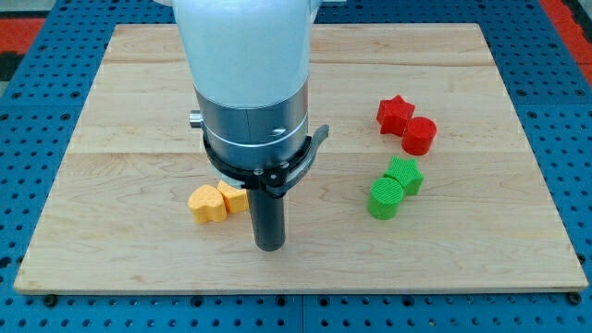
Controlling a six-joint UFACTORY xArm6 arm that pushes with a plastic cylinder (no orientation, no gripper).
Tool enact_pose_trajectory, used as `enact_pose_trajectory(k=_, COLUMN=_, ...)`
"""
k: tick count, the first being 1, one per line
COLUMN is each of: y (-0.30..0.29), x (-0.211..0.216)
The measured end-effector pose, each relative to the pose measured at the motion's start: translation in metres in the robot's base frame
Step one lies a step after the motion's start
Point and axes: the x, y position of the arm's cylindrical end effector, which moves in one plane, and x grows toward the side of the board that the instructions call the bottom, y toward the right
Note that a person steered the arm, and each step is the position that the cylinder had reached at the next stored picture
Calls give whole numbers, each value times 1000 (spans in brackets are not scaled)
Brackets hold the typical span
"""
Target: Move yellow blocks to the left of board
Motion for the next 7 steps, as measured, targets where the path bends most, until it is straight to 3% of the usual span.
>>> enact_pose_trajectory(k=5, y=21, x=1)
enact_pose_trajectory(k=7, y=36, x=-22)
